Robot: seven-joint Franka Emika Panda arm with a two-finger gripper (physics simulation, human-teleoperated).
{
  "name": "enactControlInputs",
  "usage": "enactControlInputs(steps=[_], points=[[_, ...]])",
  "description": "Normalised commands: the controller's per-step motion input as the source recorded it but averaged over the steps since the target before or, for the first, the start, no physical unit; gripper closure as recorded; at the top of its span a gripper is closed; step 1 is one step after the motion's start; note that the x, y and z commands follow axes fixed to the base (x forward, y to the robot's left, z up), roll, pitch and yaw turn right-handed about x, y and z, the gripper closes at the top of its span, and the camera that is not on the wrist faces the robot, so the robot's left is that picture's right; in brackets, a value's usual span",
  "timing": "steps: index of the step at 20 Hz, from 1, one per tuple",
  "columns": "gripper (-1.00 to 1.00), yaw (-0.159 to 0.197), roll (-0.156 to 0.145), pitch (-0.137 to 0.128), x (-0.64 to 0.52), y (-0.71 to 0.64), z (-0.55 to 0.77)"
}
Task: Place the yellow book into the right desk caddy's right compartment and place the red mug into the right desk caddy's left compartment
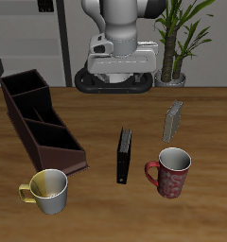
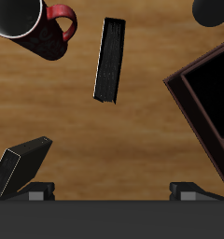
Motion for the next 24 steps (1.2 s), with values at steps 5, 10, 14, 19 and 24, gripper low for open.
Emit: enactControlInputs(steps=[5,10,14,19,24], points=[[-1.00,-0.031,0.000,-0.014,-0.11,0.35,-0.07],[-1.00,-0.049,0.015,-0.010,-0.16,0.37,-0.05],[-1.00,-0.046,0.027,0.001,-0.22,0.45,-0.16],[-1.00,-0.017,0.021,-0.011,-0.28,0.54,-0.27],[-1.00,-0.045,0.016,-0.029,-0.14,0.36,-0.20]])
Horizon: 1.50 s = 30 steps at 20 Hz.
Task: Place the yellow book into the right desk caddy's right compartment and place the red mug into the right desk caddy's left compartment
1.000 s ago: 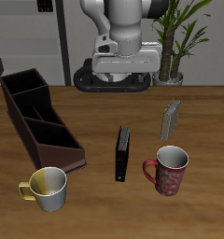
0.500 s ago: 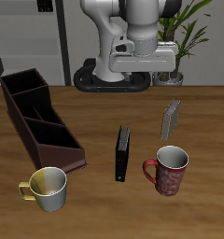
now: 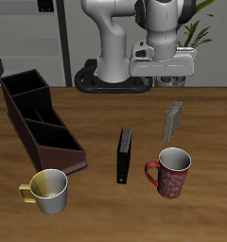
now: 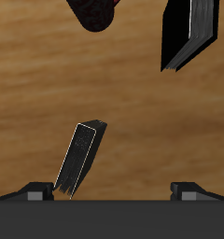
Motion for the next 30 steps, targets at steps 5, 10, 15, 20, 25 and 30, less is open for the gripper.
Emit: enactControlInputs(steps=[5,10,15,20,25,30], points=[[-1.00,-0.079,-0.026,-0.052,-0.08,0.27,-0.16],[-1.00,-0.073,-0.037,-0.050,0.03,0.16,-0.04],[-1.00,-0.044,-0.034,-0.013,0.11,0.19,-0.19],[-1.00,0.001,-0.010,0.003,0.12,0.12,-0.27],[-1.00,-0.015,-0.014,0.026,0.18,0.00,-0.28],[-1.00,-0.030,0.012,0.051,0.10,-0.01,-0.29]])
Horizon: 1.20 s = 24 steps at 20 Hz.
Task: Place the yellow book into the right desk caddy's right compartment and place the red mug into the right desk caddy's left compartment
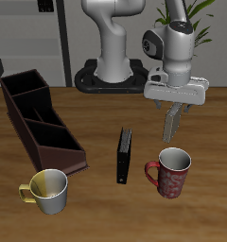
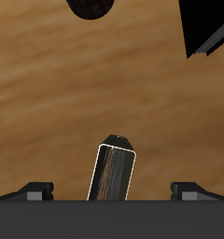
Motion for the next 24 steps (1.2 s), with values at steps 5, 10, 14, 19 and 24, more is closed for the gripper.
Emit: enactControlInputs(steps=[5,10,14,19,24], points=[[1.00,-0.004,0.081,0.059,0.03,0.12,-0.33],[1.00,-0.018,0.010,0.008,-0.06,-0.10,-0.02],[1.00,0.031,0.001,-0.049,-0.11,-0.32,0.21],[1.00,0.023,-0.058,-0.024,-0.09,-0.57,0.23],[1.00,0.034,0.001,-0.031,-0.29,-0.74,0.47]])
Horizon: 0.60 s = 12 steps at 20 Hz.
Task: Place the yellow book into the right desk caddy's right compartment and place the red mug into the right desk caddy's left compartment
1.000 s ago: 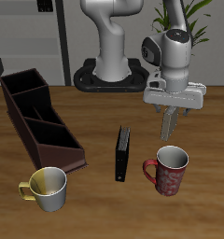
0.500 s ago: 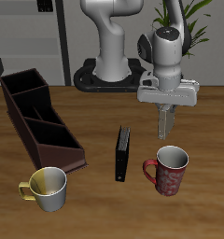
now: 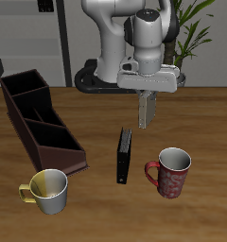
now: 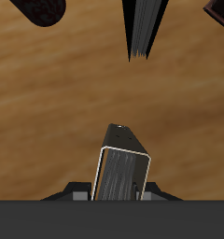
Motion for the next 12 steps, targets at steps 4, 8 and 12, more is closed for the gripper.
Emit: enactControlInputs(steps=[4,8,12], points=[[1.00,0.084,-0.021,-0.071,-0.37,-1.04,0.71],[1.00,0.016,-0.044,0.010,-0.16,-0.83,0.48],[1.00,0.033,-0.033,-0.004,-0.21,-0.96,0.55]])
